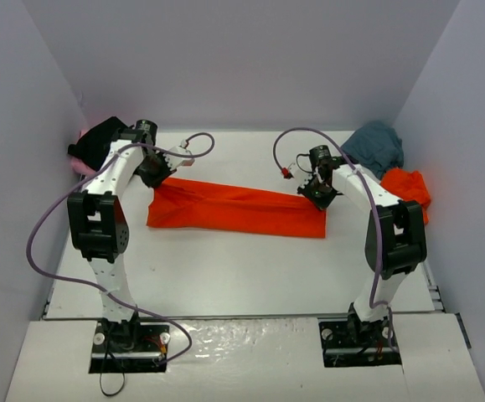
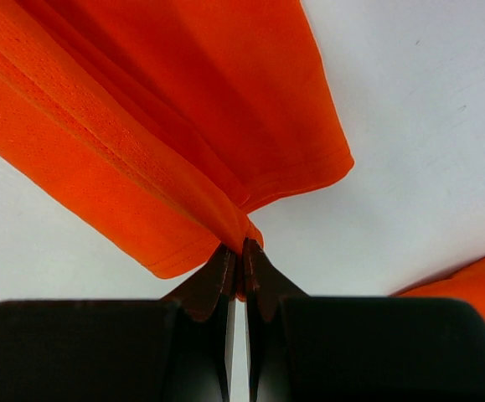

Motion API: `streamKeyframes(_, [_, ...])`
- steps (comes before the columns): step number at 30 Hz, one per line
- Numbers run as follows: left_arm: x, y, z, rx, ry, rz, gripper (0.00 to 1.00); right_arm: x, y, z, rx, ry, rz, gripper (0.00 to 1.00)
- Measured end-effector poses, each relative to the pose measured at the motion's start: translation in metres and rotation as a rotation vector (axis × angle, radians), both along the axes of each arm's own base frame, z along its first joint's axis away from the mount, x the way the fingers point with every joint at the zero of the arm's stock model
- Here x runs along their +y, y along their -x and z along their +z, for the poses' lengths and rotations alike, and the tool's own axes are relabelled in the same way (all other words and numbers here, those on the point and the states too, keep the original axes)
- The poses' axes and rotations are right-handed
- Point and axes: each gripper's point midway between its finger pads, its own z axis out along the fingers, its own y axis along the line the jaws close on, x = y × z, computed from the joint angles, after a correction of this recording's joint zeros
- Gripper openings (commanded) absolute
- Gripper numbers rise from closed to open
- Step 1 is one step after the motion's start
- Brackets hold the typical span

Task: Fold and stack the t-shirts
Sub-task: Fold the tshirt

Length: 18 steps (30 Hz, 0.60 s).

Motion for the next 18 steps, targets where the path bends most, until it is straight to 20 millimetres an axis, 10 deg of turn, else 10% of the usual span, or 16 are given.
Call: streamKeyframes(18, [-0.007, -0.057, 0.079, -0.209, 0.035, -0.015, 0.00, 0.008, -0.007, 0.015, -0.056, -0.052, -0.015, 0.00])
